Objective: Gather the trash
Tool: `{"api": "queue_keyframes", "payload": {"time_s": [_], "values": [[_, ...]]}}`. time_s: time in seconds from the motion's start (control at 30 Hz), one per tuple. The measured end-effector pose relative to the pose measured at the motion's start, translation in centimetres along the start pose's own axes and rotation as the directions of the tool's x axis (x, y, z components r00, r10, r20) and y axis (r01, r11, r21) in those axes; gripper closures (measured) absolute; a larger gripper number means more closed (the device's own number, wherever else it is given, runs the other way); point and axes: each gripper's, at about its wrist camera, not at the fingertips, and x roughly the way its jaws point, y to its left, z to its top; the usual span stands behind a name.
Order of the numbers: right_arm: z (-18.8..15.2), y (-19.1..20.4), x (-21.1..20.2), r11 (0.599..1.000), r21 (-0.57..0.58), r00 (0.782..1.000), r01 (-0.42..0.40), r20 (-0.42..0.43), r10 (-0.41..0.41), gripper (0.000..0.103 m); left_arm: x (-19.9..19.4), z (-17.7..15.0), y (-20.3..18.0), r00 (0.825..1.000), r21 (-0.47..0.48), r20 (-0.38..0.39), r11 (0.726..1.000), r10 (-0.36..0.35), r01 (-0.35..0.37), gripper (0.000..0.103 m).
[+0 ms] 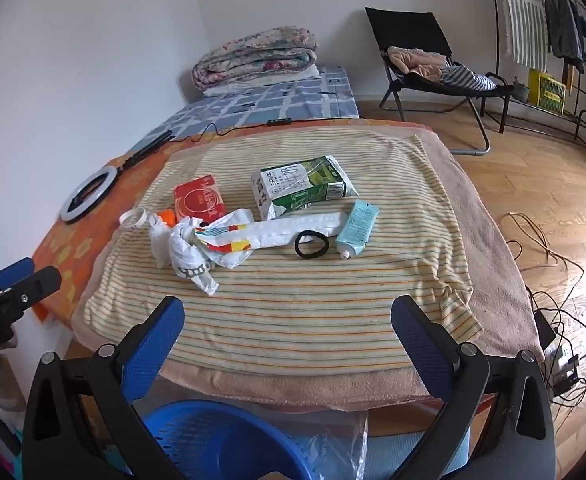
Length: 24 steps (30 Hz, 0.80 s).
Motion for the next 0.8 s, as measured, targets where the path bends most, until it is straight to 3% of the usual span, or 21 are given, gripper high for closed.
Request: {"api": "queue_keyframes", "payload": {"time_s": [0.8], "values": [[-0.1,-0.4,-0.2,0.999,0.001,0.999,0.034,-0.004,-0.034,0.001,1.8,-1.5,0.0,0.999,-0.01,-0.032,1.0,0.002,-0.003,0.001]]}}
